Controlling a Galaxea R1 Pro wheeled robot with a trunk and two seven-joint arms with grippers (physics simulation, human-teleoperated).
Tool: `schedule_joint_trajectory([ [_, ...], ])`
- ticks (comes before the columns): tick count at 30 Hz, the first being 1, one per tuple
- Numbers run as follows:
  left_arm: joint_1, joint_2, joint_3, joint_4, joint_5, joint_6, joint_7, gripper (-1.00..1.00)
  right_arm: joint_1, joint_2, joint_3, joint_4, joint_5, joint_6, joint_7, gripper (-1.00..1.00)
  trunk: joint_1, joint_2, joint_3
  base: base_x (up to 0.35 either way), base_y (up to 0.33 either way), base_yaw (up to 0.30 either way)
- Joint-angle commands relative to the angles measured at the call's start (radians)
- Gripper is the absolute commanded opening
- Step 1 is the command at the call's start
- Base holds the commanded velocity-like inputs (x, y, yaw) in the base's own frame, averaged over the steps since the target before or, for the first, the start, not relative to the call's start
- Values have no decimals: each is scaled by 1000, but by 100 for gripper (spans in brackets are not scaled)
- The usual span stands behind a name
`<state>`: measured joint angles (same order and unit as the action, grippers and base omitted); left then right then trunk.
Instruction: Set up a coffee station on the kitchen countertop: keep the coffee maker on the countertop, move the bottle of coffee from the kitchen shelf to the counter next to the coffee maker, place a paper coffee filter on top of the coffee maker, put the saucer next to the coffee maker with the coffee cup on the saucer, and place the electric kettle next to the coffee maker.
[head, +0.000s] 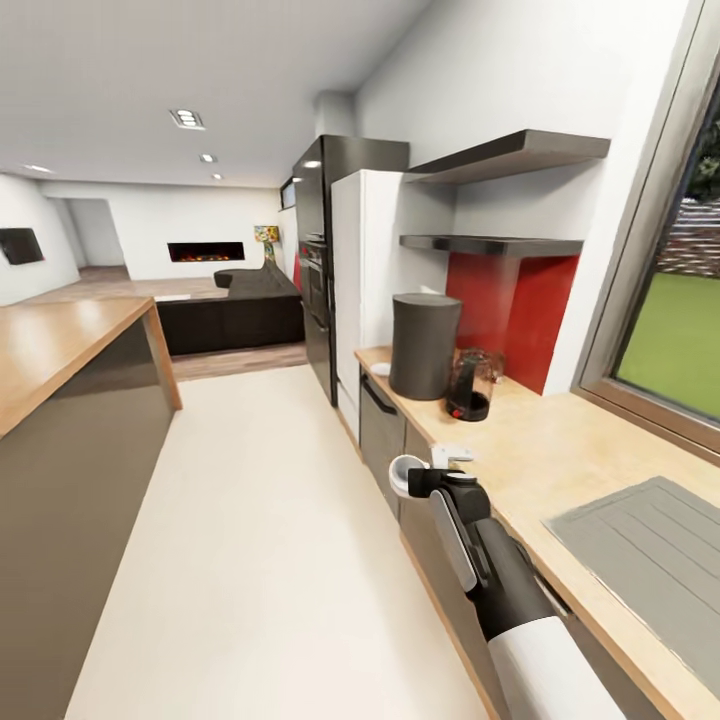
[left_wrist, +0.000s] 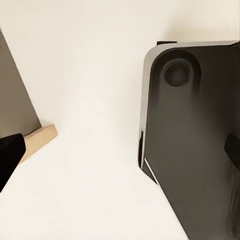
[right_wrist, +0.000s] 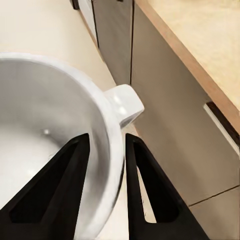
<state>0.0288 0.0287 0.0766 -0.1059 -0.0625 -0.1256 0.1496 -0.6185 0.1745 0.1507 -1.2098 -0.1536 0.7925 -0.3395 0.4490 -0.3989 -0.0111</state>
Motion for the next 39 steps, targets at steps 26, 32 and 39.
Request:
schedule_joint_trajectory([
  [26,0,0,9,-21,-6,-2,2,100,0,0,3,-1,-11,1,-7,-100,1,-1,-1,335,9,108],
  [32,1,0,9,-21,-6,-2,2,100,0,0,3,-1,-11,1,-8,-100,1,-1,-1,337,87,33],
  [39,0,0,9,-21,-6,-2,2,100,-1,0,3,-1,-11,1,-8,-100,1,-1,-1,337,90,243],
])
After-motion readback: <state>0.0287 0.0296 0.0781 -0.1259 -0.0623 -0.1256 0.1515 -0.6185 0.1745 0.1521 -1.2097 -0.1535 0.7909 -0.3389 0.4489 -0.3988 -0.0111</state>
